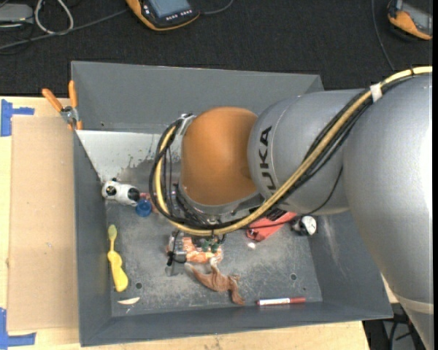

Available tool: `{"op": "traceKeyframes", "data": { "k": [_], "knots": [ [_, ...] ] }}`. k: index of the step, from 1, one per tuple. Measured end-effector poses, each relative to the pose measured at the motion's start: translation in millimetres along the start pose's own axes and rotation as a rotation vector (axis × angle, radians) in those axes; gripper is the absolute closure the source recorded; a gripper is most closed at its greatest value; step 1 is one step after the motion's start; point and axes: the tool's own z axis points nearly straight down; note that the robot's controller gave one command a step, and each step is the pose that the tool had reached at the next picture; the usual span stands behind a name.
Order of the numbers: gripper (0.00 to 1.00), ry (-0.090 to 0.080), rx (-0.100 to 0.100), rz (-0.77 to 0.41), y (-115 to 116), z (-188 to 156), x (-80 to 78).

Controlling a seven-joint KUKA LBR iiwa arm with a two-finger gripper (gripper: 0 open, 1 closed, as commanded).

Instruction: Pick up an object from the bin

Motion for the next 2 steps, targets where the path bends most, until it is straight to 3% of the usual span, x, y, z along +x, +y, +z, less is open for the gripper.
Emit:
{"op": "traceKeyframes", "data": {
  "k": [1, 2],
  "knots": [
    [0.0, -0.007, -0.001, 0.004, -1, -5, -1.8],
    [1.0, -0.003, -0.001, -0.112, -66, 47, -9.1]
  ]
}}
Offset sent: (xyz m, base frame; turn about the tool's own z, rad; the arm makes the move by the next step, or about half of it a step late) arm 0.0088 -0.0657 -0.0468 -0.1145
